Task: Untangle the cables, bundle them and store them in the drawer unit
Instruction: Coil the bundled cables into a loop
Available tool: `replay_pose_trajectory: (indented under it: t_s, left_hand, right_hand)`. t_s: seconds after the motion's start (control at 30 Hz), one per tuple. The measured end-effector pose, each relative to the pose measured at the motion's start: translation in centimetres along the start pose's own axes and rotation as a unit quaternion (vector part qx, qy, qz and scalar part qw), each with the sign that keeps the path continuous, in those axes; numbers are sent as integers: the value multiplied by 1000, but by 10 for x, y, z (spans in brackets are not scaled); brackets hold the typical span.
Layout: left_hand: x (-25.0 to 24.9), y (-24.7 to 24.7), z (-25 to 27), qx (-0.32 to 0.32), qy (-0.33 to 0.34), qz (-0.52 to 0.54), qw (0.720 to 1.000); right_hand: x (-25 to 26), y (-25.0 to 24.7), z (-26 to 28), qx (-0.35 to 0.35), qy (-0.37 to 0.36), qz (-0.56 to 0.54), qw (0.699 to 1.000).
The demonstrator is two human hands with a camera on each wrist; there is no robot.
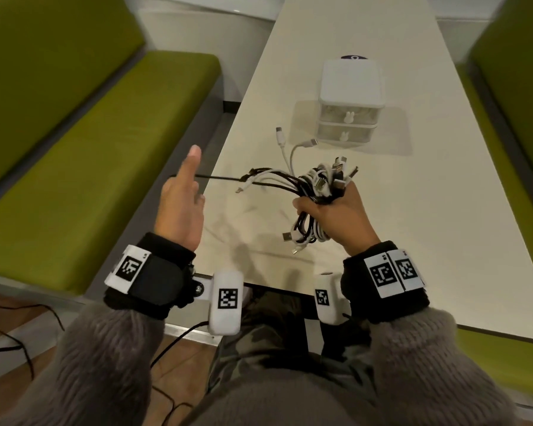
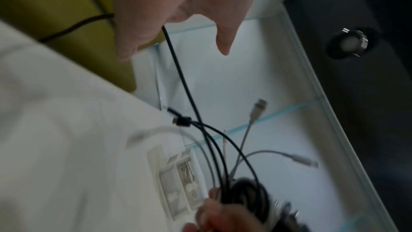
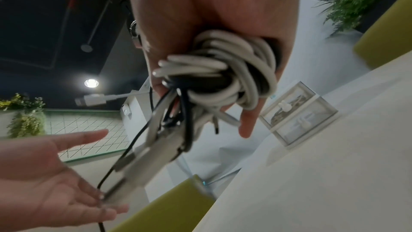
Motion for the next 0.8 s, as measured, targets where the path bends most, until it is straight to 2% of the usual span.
replay_pose_trajectory:
  t_s: [0.07, 0.1, 0.17, 0.2, 0.23, 0.27, 0.3, 0.33, 0.37, 0.43, 0.47, 0.5, 0.57, 0.63, 0.67, 0.7, 0.73, 0.77, 0.8]
  left_hand:
    - [-12, -4, 3, -40, 46, -101, 993]
    - [-18, -1, 3, -38, 63, -180, 981]
    - [-19, 7, 2, 8, 57, -372, 926]
    - [-16, 10, 3, 37, 55, -441, 895]
    - [-19, 14, 7, 59, 77, -469, 878]
    - [-31, 19, 16, 57, 139, -467, 871]
    - [-51, 25, 28, 26, 235, -458, 857]
    - [-69, 34, 46, 3, 339, -440, 832]
    - [-79, 50, 67, 13, 429, -418, 800]
    - [-69, 90, 94, 137, 525, -432, 720]
    - [-52, 107, 99, 201, 532, -476, 671]
    - [-33, 116, 95, 237, 518, -534, 625]
    - [-14, 119, 77, 224, 486, -636, 556]
    - [1, 115, 56, 213, 434, -713, 508]
    - [10, 112, 47, 226, 405, -734, 496]
    - [19, 109, 41, 237, 382, -743, 497]
    - [24, 105, 35, 240, 361, -739, 516]
    - [25, 101, 30, 238, 343, -715, 561]
    - [23, 98, 26, 234, 325, -675, 619]
  right_hand:
    - [2, 3, -2, 5, -1, 5, 1000]
    - [3, 2, -3, 4, -2, 8, 1000]
    - [8, -4, -5, -9, -4, 4, 1000]
    - [9, -8, -7, -18, -2, 0, 1000]
    - [10, -10, -8, -22, 1, -2, 1000]
    - [9, -10, -9, -19, 6, 2, 1000]
    - [8, -8, -10, -12, 12, 8, 1000]
    - [7, -5, -10, -3, 18, 16, 1000]
    - [6, -1, -10, 6, 20, 29, 999]
    - [7, 9, -8, 33, 14, 74, 997]
    - [9, 14, -6, 49, 5, 106, 993]
    - [12, 17, -5, 60, -5, 138, 989]
    - [18, 17, -2, 67, -19, 184, 980]
    - [23, 14, 0, 74, -32, 211, 974]
    - [25, 14, 1, 84, -40, 213, 973]
    - [28, 14, 2, 88, -50, 210, 972]
    - [31, 13, 2, 84, -57, 197, 975]
    - [34, 10, 1, 71, -60, 168, 981]
    - [37, 8, 1, 55, -63, 132, 988]
Point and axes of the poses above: each hand's wrist, its own z-axis away from the middle knuckle, its own y-axis out of the palm, x = y × z, the point moved 10 cm from there along -z, towards the middle knuckle, and after that the axes turned 6 degrees about -y, right-handed, at the moved point
